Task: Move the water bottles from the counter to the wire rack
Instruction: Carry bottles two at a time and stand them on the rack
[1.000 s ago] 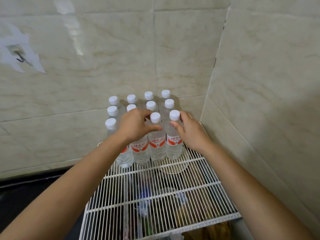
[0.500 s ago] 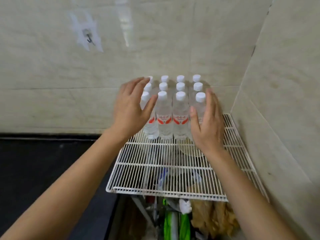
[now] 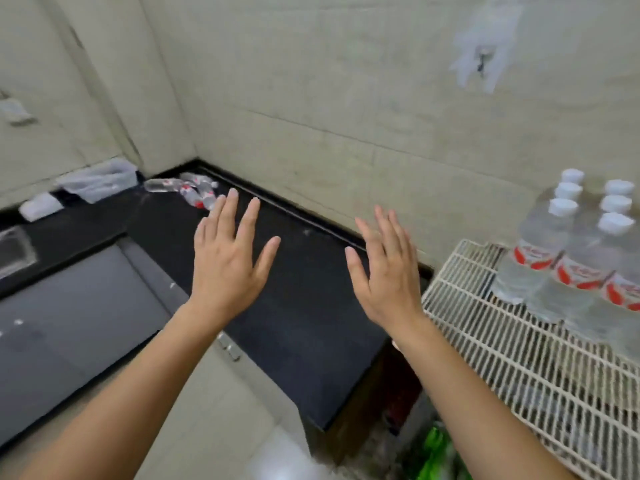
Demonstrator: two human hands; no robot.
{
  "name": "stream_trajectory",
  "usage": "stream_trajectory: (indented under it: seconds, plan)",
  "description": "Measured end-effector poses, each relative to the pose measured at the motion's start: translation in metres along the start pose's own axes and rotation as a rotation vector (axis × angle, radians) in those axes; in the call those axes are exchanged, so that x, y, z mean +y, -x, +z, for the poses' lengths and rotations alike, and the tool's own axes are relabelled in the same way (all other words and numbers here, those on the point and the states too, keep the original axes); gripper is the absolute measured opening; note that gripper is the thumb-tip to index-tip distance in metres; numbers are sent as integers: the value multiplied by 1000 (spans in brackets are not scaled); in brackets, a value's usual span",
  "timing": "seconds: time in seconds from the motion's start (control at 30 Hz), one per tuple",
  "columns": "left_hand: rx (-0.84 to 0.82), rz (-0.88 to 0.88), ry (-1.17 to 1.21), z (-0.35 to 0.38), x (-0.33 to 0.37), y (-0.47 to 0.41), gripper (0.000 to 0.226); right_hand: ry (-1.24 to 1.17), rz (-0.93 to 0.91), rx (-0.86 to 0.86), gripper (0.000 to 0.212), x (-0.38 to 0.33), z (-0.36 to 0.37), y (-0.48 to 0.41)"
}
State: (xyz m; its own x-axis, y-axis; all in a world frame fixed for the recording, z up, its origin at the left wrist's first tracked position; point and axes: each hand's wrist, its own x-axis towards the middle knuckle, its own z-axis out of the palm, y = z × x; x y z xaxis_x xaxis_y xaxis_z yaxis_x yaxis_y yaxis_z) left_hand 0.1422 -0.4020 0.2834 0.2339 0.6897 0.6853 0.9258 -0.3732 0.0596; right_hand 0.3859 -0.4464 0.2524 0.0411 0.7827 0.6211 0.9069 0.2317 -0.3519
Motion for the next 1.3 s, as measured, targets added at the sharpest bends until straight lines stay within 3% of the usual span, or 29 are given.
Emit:
stream_trajectory:
  seconds: [0.27, 0.6, 0.93, 1.13, 1.3]
  plan:
    - [87, -184, -119, -50, -206, 11, 63, -97, -198, -25, 49, -167, 131, -86]
    - [-100, -318, -161, -46, -431, -9, 69, -209, -146, -109, 47, -338, 287, -175]
    - [-231, -402, -42, 65, -550, -78, 75, -215, -45, -265, 47, -343, 436, -277]
    - [-416, -360, -148, 150, -616, -156, 82, -243, 20, -328, 48, -309, 532, -373]
    - [-409, -296, -151, 208, -653, -226, 77, -225, 105, -325, 49, -278, 575, -440]
